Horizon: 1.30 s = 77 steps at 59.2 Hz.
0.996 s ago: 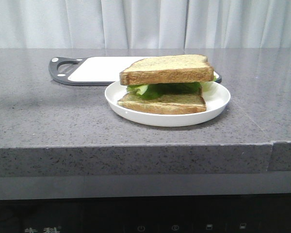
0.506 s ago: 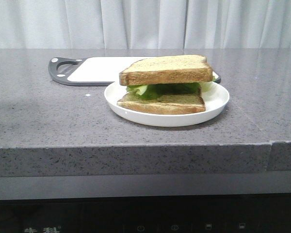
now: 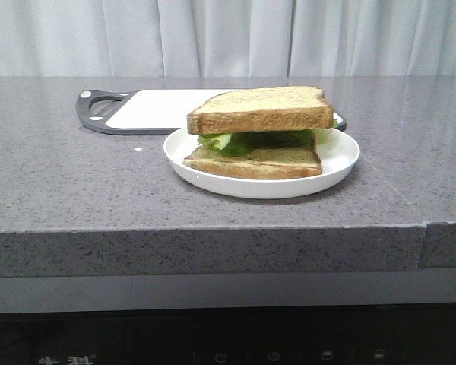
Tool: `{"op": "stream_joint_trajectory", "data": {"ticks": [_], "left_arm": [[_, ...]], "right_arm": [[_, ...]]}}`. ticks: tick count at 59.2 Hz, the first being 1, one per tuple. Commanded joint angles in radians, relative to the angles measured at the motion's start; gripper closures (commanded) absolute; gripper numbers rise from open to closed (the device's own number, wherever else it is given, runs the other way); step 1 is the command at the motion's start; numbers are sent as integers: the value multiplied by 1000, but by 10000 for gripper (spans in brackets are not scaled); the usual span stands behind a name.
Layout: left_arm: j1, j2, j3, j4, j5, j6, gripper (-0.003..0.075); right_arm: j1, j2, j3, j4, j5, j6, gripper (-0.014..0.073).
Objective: Left arm grabs bread, right arm adds lettuce
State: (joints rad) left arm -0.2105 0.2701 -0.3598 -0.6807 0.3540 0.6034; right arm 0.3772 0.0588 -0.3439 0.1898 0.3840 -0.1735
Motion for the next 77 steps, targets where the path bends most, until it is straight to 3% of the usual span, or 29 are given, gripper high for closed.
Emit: {"op": "stream_joint_trajectory", "data": {"ticks": [1,44,48,55,58,77], "left_arm": [[0,-44,-15,-27,-83,1,741],[0,-62,-6,19,-95,-4,741],[0,-64,-6,170,-104,-121,741],[0,-90,-5,569,-112,-555,741],[0,-108,5,662,-116,-637,741],[123,-286,172,681,-117,-650,741]], "right_arm": [[-6,10,-24,-3,-62,-3,655],[-6,10,-24,-3,-62,-3,655],[-6,10,-24,-3,-62,-3,655],[-5,10,-24,-3,-62,-3,655],[-5,10,-24,-3,-62,-3,655],[-5,10,-24,-3,-62,-3,655]]}}
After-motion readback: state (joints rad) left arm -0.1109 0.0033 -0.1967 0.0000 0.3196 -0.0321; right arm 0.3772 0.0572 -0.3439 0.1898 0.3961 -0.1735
